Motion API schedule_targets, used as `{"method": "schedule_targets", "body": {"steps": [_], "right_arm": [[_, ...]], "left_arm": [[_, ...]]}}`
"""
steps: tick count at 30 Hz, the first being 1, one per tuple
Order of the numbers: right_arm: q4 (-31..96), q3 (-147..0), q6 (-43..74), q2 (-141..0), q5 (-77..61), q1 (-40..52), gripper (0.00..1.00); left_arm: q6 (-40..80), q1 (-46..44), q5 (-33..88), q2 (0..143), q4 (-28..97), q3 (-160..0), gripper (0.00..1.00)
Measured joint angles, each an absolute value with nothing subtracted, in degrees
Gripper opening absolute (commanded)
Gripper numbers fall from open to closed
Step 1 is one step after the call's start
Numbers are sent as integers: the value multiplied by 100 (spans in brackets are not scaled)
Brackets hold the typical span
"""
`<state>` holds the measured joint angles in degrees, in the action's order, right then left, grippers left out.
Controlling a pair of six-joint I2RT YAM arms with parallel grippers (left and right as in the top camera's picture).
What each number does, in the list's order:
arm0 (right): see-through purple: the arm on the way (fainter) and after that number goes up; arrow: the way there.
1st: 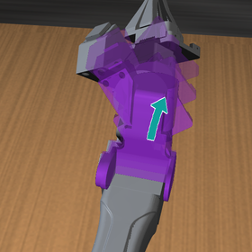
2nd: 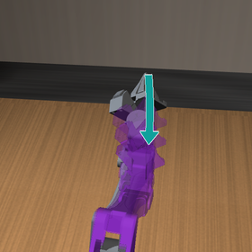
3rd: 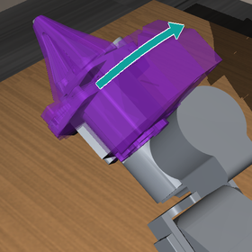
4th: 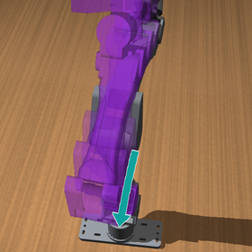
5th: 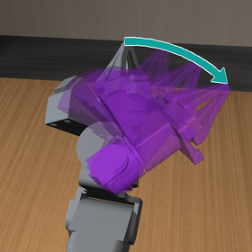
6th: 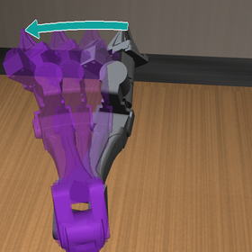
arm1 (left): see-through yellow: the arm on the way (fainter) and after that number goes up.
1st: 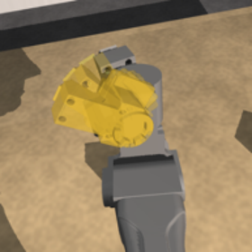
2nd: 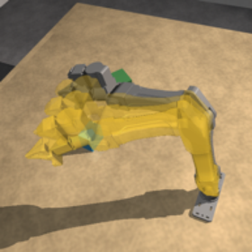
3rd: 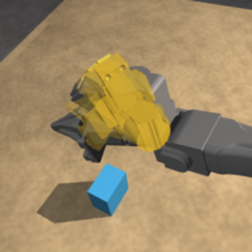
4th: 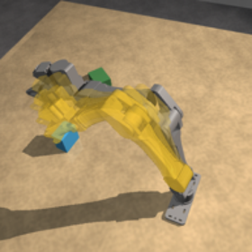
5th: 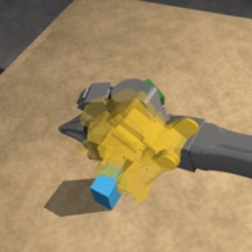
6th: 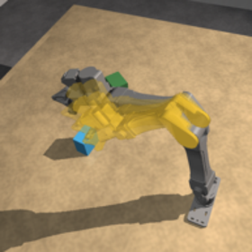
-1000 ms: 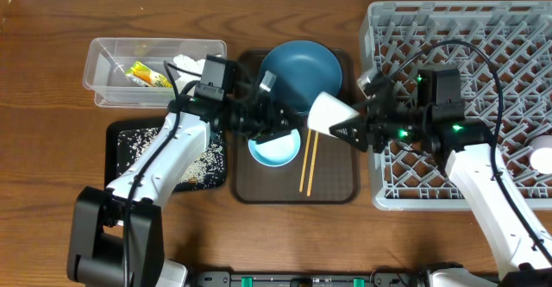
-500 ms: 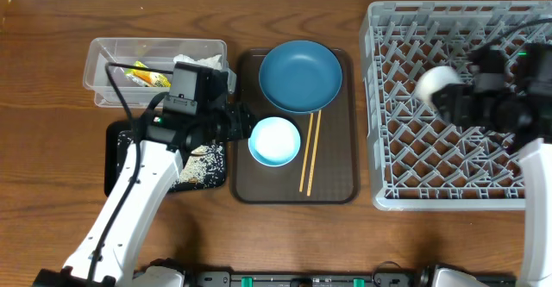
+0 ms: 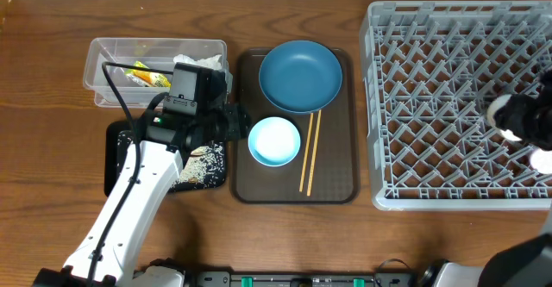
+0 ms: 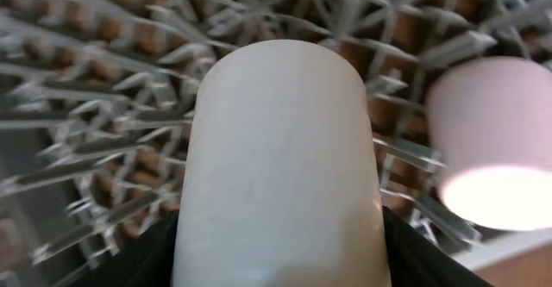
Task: Sort waste into correct bins and load items into the dishwasher rack
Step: 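Place the white cup upside down in the rack with the right gripper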
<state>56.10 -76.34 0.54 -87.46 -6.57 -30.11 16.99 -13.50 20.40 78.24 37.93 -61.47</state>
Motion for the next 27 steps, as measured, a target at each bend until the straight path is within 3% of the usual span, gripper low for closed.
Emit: {"method": "schedule_targets", "body": {"steps": [3,6,11,27], "right_arm": [[5594,-7634,137,-8930,-440,-3044,49],[5548,-7634,196,-9131,-342,-3061,60],[5509,-7634,263,-9570,-290,-3063,98],[5804,-8191,276,-9085,-1651,-3033,99]], "left_arm": [[1682,-1350,2036,7824,3795,-6147,48],[1667,-1350,2032,7824,3795,-6147,48],[1662,-1350,2014,7824,3798,-6147,53],[1647,-1350,2014,7826,3798,-6147,54]]}}
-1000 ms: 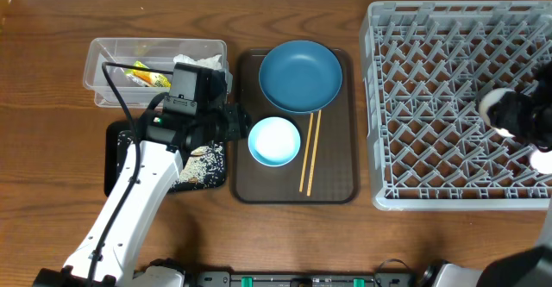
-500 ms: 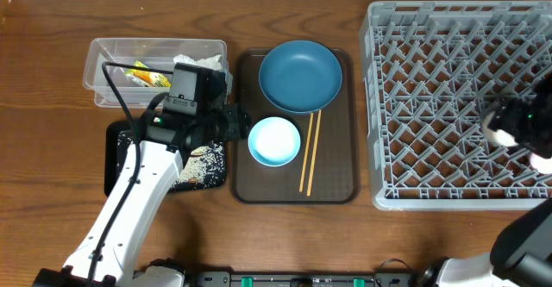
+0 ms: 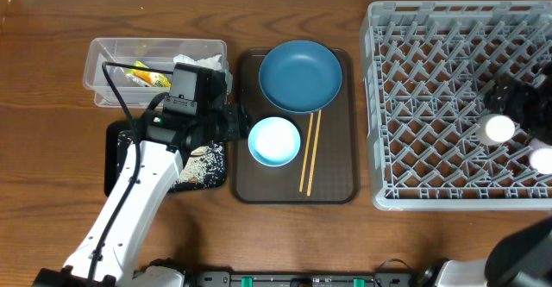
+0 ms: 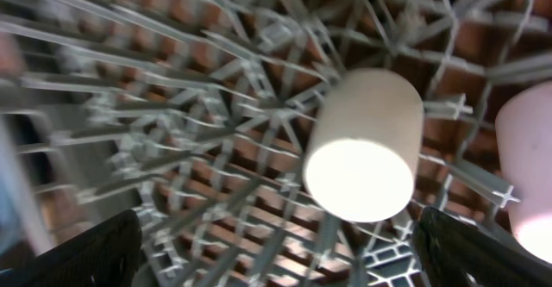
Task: Sort waste into correct bins and load items into the dishwasher rack
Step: 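Place the white cup upside down in the rack with the right gripper, then reach the right gripper to the light-blue bowl and grasp its rim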
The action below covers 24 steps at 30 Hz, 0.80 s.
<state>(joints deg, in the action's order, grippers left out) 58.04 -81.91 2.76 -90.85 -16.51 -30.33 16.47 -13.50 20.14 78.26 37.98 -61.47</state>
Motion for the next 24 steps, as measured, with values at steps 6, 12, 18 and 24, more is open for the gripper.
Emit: {"method": "schedule_targets", "body": {"steps": [6,12,18,24], "right_arm": [[6239,-8289,45,-8641,-2265,-2318,99],[6200,-8287,-121,-8674,-2497,-851,99],[5612,-8287,58,-8739,-2351,635,99],[5352,-8287,410,-9188,-1883,1813,84]], "left_arm": [[1649,-1350,1706,7933,4084,-6147,54],[1890,-1315,819,7975,4694,-6147,58],[2270,-921,506,7975,4871,-6147,63],[2429,-316,397,7975,5083,-6147,64]]}}
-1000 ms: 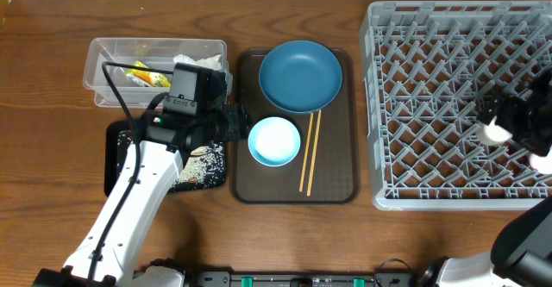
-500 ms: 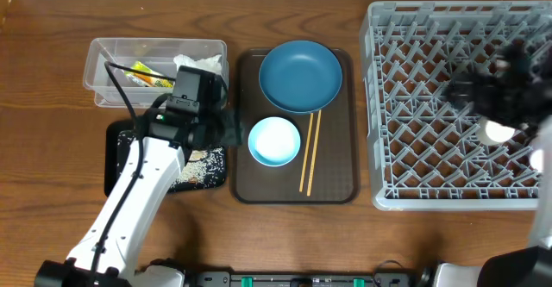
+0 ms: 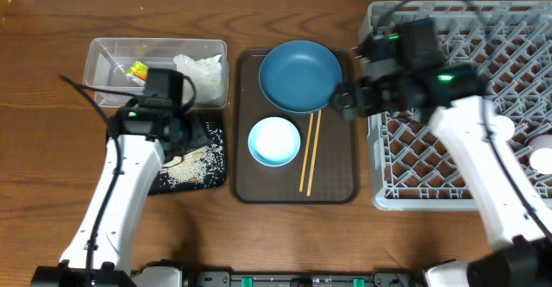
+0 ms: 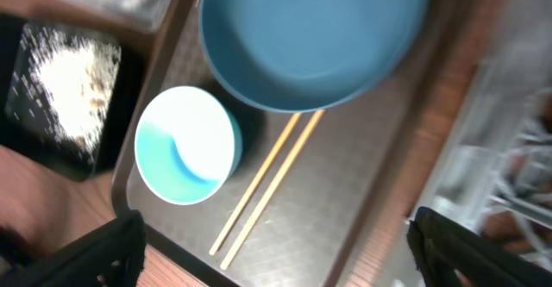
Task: Sort waste into correct bins and load items into the dishwasher rack
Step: 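Reach the right gripper to the light-blue bowl and grasp its rim, then carry the light-blue bowl into the rack with the right gripper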
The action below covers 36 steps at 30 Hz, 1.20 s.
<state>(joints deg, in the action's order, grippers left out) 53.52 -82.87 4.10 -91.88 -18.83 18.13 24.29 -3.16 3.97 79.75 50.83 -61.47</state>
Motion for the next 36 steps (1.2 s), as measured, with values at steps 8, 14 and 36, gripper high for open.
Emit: {"method": "schedule_targets", "body": {"steps": [8,14,36], "right_arm": [[5177,-8287,1203,-10335,-1621,2668,54],[5124,-8287,1702,-11120,-1564,3004,49],[5196,-8315,1903,-10497,-718,2482,1]], "left_arm": [[2469,34,384,7975,5179,-6147,66],[2486,38,384,7975,5188,-6147,66],[2530,38,384,7975,5188,-6147,66]]}}
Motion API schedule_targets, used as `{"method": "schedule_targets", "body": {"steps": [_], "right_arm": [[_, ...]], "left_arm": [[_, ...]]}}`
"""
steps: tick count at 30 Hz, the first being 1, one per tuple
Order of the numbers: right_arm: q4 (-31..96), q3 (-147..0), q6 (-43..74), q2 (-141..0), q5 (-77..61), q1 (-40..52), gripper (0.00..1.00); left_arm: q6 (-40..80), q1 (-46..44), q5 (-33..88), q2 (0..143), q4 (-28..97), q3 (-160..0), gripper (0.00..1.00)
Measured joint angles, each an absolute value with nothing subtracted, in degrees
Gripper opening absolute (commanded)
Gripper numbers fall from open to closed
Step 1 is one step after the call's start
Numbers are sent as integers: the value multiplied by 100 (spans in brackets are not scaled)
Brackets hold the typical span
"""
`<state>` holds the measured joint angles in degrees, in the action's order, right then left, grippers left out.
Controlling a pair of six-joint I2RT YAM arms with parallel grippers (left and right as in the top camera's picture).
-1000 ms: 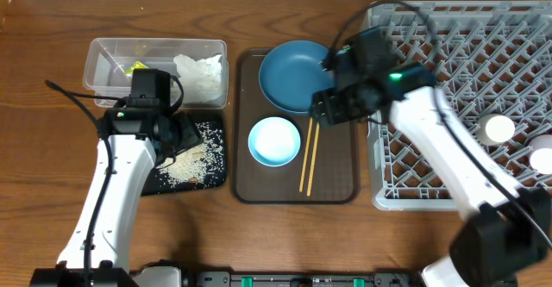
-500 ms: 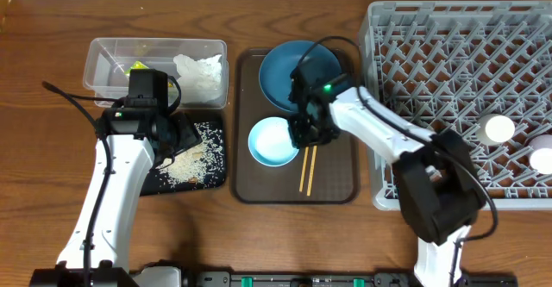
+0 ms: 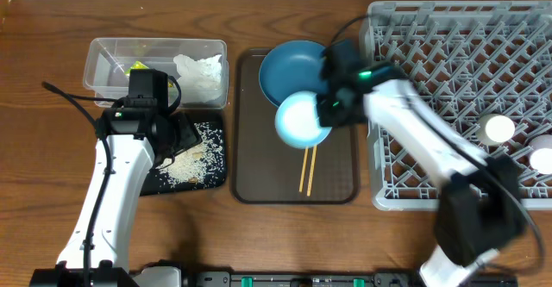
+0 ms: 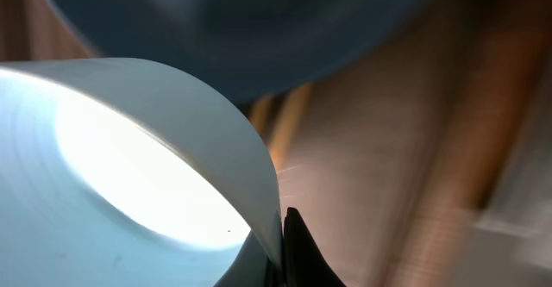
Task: Sort waste into correct bins and load items into the dishwasher rack
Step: 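Carry the light-blue bowl into the rack with the right gripper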
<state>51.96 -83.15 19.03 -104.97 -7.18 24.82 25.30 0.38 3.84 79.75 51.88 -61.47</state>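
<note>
The small light-blue bowl (image 3: pixel 302 120) is off the brown tray (image 3: pixel 259 171) and tilted, with my right gripper (image 3: pixel 331 108) shut on its right rim. In the right wrist view the bowl (image 4: pixel 129 175) fills the left side, and a dark fingertip (image 4: pixel 291 240) presses its rim. The large blue plate (image 3: pixel 291 73) lies at the tray's far end, and the chopsticks (image 3: pixel 306 171) lie below the bowl. The grey dishwasher rack (image 3: pixel 448 54) holds two white cups (image 3: pixel 498 129). My left gripper (image 3: pixel 177 134) hangs over the black tray of rice (image 3: pixel 194 158); its jaws are hidden.
A clear bin (image 3: pixel 108 63) with wrappers and crumpled paper stands at the far left, behind the black tray. The rack fills the right side of the table. The plate (image 4: pixel 241 28) and chopsticks (image 4: pixel 276 119) show blurred behind the bowl in the right wrist view.
My right gripper was open above the tray while the bowl lay flat on it. Now it is shut on the bowl's rim, and the bowl is raised and shifted right. The left arm shifted slightly left.
My right gripper held a white cup over the rack, then the cup stood in the rack with the gripper above it. Then the right arm was over the brown tray, and now it holds the bowl. My left gripper went from beside the bowl to over the black tray.
</note>
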Motion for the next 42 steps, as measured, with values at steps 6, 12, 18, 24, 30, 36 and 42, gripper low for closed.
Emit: {"method": "schedule_targets", "body": {"steps": [6,12,18,24,30,36,42], "right_arm": [[4845,-8466,1546,-9177,768,1507,1],[3907,-8468,703,-8930,2327,493,1],[2493,-8468,-456,-9072,3109,-497,1],[1201,-8468,-1619,-9526,3922,-1181,1],[-231,-8468,-2663,-10274,5144,-1520,1],[-1455,-8468,-4093,-11271,6123,-1800,1],[-1798,-8468,-5002,-11933,6403,-1940,1]], "left_arm": [[2530,38,384,7975,5190,-6147,66],[2530,38,384,7975,5186,-6147,67],[2530,38,384,7975,5166,-6147,67],[2530,38,384,7975,5166,-6149,67],[2530,38,386,7975,5166,-6149,67],[2530,38,388,7975,5166,-6149,67],[2530,38,392,7975,5164,-6149,67]]}}
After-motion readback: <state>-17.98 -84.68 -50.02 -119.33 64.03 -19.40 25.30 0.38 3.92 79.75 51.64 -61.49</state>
